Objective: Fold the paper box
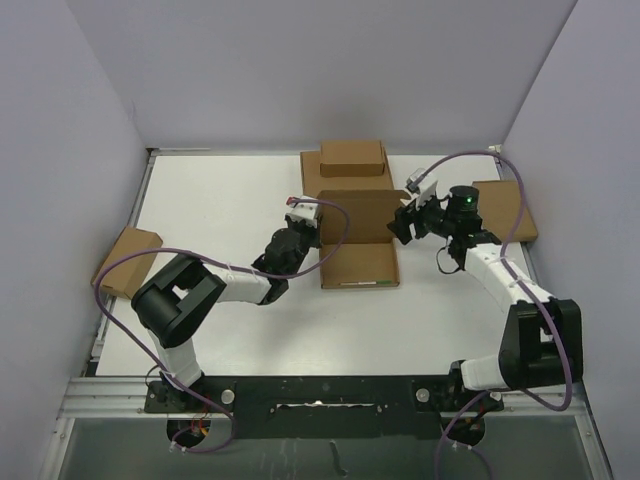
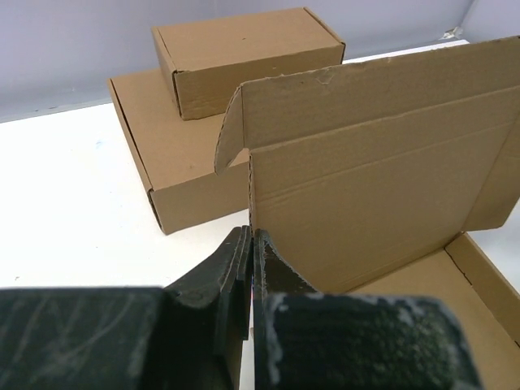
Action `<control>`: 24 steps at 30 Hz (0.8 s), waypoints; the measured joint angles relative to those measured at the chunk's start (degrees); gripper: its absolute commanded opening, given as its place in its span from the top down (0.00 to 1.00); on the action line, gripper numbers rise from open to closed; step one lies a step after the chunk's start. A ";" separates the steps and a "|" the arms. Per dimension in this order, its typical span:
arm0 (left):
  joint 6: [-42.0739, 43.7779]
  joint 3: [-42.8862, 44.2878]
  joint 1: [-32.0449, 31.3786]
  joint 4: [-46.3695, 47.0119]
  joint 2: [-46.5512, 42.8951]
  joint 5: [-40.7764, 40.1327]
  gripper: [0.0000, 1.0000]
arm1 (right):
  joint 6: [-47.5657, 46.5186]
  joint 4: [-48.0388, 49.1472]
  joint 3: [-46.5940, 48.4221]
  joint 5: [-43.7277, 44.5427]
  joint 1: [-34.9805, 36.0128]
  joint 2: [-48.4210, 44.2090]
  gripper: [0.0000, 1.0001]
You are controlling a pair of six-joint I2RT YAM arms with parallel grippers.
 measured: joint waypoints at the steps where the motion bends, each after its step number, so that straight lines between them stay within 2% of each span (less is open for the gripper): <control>1: 0.07 -0.15 -0.02 0.20 0.00 0.15 1.00 | -1.14 -1.38 0.46 -1.81 -0.68 -0.81 0.22; 4: 0.31 -0.42 -0.02 0.31 0.00 0.44 1.00 | -3.65 -4.92 2.73 -5.75 -2.47 -1.99 0.13; 7: 0.44 -0.59 0.00 0.33 0.00 0.59 1.00 | -5.49 -8.98 6.47 -8.72 -4.24 -1.99 0.12; 14: 0.46 -0.63 -0.02 0.33 0.00 0.79 1.00 | -7.21 -17.86 15.69 -14.45 -8.57 -0.17 0.16; 19: 0.48 -1.25 -0.02 0.74 0.00 0.90 1.00 | -8.79 -24.41 22.67 -19.58 -12.50 5.84 0.24; 24: 0.46 -2.12 0.00 0.79 0.00 0.90 1.00 | -10.49 -29.09 24.87 -22.51 -13.09 11.19 0.25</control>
